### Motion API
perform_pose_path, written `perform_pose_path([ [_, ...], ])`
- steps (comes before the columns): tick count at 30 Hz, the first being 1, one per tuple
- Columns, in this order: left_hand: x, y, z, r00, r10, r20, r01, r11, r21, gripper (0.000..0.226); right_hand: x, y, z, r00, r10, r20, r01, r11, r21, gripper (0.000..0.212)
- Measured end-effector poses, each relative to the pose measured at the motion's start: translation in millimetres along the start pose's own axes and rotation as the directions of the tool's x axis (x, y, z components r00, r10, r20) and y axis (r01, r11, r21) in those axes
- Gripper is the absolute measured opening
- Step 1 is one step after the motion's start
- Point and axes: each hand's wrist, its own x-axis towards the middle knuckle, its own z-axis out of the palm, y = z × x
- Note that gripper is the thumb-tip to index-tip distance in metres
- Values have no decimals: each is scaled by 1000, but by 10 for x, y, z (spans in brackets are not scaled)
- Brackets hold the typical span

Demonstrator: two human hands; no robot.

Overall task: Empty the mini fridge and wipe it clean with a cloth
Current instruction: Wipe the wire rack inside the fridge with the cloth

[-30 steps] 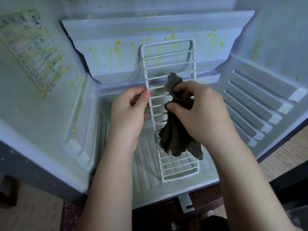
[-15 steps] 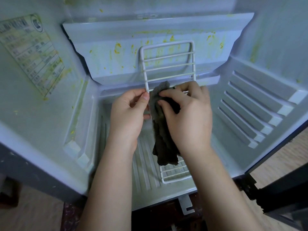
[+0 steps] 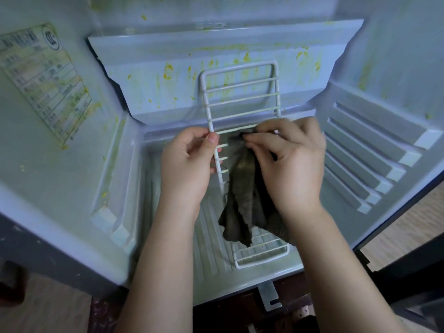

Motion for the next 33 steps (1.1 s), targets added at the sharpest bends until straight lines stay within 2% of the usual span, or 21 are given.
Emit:
perform_pose_path([
  [3,-6,-6,15,1000,4,-6,-4,1000,-3,16,-9,187,-85,990,108,-87,-113,992,-49,7],
  [6,-20,-8,21,1000,-8,-9,8,1000,-2,16,-22,190,-86,986,151,-74,-159,982,-105,10],
  [8,-24,2,17,1000,-17,-12,17,1000,-3,16,-23,141,-65,984,169,-47,-173,982,-81,12],
  [12,-22,15,7,999,-18,-29,18,1000,-1,14,-11,-60,-7,989,149,7,-149,989,-2,18],
  [18,-27,29,25,997,-81,-10,80,992,-94,14,-122,-530,81,991,77,108,-80,996,29,19],
  [21,-18,31,22,997,-67,-26,65,996,-62,14,-114,-497,88,990,120,71,-121,993,3,16],
  [28,-18,17,23,998,-30,-54,30,1000,-5,14,-76,-356,43,994,108,11,-107,992,-69,10],
  [33,-17,33,9,998,-43,-45,42,999,-18,11,-24,9,-104,964,264,-19,-264,964,-21,14],
])
